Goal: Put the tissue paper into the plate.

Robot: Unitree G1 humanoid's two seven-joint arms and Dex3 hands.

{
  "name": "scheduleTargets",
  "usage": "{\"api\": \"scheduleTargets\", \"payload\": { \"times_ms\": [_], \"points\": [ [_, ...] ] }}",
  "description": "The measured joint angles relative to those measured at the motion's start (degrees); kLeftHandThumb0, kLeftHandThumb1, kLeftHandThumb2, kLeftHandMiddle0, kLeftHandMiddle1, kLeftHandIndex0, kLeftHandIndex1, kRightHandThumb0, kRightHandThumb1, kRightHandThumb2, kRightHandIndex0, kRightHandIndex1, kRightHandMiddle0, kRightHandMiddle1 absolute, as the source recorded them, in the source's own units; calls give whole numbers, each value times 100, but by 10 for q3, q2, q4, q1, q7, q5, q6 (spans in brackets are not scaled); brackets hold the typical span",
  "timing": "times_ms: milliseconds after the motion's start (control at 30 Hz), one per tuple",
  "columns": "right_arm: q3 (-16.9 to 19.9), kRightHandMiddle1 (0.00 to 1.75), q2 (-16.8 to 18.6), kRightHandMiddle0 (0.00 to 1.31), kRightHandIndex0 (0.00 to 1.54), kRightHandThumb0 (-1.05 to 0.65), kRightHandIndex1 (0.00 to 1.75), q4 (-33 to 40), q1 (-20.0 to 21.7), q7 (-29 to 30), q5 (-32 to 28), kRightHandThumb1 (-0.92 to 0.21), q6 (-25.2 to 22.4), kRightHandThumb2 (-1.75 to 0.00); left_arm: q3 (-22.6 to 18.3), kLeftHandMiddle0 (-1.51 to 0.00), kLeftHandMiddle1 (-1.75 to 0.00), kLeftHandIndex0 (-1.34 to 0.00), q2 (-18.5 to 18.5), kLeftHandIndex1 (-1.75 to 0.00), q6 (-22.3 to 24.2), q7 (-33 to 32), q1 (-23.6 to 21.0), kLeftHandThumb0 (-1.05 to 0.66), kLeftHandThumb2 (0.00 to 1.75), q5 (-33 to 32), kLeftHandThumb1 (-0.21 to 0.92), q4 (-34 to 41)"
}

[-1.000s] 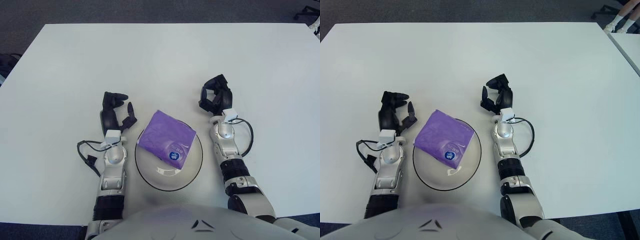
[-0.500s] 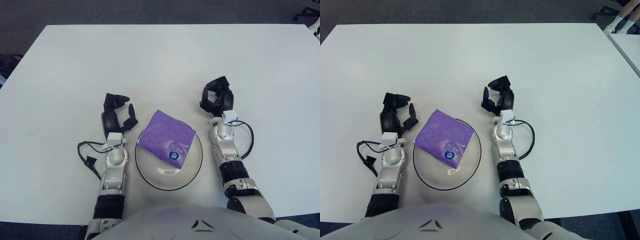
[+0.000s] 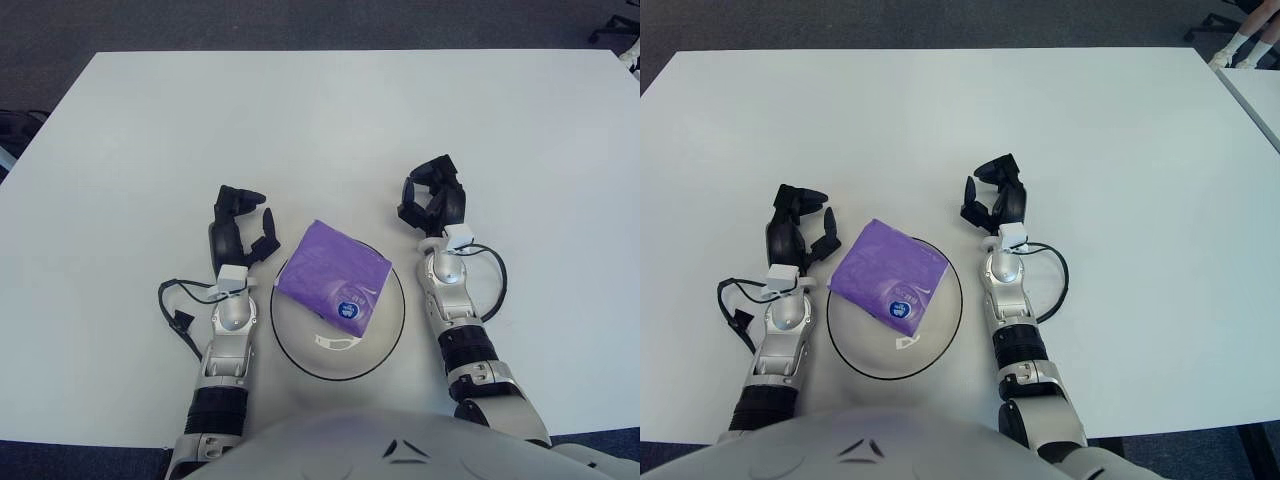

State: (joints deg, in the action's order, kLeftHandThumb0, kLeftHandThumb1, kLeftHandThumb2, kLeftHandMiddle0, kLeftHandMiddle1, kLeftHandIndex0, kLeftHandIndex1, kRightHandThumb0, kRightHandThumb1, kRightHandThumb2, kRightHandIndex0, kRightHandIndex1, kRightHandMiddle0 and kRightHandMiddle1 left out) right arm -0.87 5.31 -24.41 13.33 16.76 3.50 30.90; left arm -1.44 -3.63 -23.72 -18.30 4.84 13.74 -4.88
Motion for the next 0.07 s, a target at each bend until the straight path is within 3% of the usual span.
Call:
{"api": "scheduleTargets", "payload": {
  "times_ms": [67],
  "points": [
    [-3, 175, 0, 45, 68, -42, 175, 3, -2, 0, 0, -52, 0, -106, 2, -84, -175, -45, 1, -175, 0, 3, 0, -42, 107, -1, 52, 0]
  ]
}}
